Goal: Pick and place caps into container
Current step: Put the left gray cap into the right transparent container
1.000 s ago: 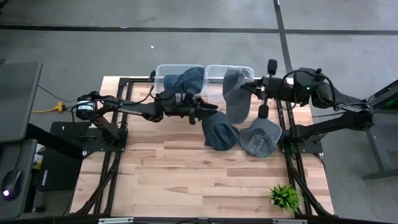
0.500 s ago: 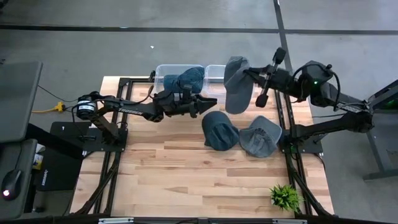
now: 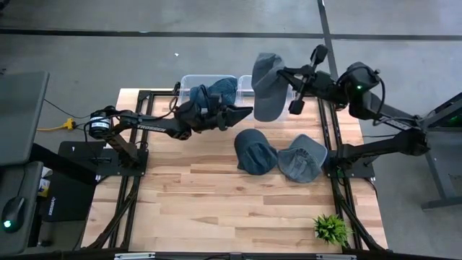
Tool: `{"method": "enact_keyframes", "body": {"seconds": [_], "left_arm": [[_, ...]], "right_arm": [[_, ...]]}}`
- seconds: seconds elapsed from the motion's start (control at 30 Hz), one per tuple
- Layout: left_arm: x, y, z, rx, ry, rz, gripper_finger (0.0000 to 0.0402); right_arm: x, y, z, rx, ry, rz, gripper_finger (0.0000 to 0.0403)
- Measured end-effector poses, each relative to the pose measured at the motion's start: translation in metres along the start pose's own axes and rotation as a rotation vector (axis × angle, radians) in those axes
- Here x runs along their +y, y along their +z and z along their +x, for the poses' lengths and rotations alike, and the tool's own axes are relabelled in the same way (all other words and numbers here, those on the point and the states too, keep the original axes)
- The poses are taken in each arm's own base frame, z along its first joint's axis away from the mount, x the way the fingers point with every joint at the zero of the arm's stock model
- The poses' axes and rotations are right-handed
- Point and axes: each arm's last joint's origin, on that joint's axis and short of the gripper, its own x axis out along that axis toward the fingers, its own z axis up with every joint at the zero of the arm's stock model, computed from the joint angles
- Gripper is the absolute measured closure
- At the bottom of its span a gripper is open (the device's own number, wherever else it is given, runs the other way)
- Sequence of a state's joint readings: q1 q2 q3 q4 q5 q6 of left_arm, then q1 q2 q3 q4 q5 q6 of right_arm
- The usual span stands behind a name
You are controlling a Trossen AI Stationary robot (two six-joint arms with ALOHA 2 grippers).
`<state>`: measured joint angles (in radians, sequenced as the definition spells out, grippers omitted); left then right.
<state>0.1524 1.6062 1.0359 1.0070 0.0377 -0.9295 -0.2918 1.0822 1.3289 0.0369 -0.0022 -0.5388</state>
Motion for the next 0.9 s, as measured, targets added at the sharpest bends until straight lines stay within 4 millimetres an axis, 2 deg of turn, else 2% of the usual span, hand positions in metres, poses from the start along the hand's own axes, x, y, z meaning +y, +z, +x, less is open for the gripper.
{"method": "enact_keyframes", "body": {"seconds": [0.13,0.47,0.9], "left_arm": [[-0.004,0.002,0.004,-0.001,-0.004,0.005,0.02],[0.001,0.002,0.003,-0.038,0.071,0.007,0.02],[0.002,0.003,0.003,-0.082,0.112,0.008,0.02]], "right_arm": [[-0.003,-0.003,0.006,-0.013,-0.024,-0.027,0.0403],[-0.02,-0.009,0.005,-0.013,-0.095,-0.052,0.0403],[-0.02,-0.027,0.03,-0.063,-0.086,-0.05,0.0403]]}}
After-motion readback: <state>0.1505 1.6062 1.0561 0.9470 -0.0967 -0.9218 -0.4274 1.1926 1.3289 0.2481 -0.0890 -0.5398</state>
